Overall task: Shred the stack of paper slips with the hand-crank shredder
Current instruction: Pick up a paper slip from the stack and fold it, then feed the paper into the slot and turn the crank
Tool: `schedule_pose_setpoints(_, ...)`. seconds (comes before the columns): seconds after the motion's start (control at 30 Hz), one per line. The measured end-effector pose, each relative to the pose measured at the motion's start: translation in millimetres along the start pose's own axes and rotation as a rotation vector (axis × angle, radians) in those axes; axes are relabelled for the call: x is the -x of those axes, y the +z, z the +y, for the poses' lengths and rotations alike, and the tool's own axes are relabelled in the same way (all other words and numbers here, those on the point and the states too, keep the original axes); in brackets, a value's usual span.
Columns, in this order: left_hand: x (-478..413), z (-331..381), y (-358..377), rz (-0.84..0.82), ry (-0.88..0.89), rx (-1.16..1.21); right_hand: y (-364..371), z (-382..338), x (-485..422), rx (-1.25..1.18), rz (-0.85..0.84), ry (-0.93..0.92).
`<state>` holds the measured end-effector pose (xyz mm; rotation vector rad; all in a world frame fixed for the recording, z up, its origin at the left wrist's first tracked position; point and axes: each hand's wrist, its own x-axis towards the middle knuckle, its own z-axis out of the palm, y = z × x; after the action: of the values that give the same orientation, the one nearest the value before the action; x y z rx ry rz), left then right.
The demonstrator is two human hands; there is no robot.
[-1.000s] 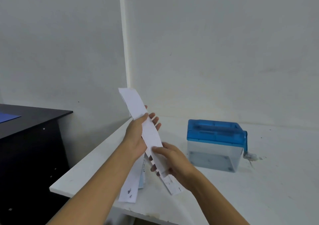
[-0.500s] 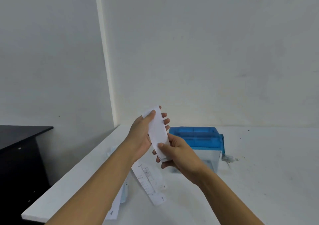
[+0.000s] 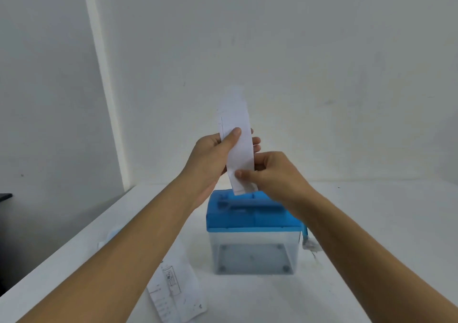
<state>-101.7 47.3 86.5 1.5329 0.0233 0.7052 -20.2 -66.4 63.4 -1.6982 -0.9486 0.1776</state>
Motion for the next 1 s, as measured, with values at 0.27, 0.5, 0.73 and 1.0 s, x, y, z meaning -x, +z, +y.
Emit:
schedule_pose_setpoints(0.27,-19,-25,-16,0.04,0.01,-0.091,9,27,-29,0.315,-0.039,-0.016)
schedule_pose_setpoints(0.5,-12,-48,-22,0.006,-0.066,-0.241,12,37,-21,0.464,-0.014,-0.06)
schedule_pose_setpoints(0.73,0,-63,-32,0.052,-0.011,-0.41,6,40,-23,0.472,-0.037,-0.04)
schedule_pose_setpoints(1.0,5,-73,-29,0.124,0.017,-0.472,13,47,-19,0.546,0.067,-0.102)
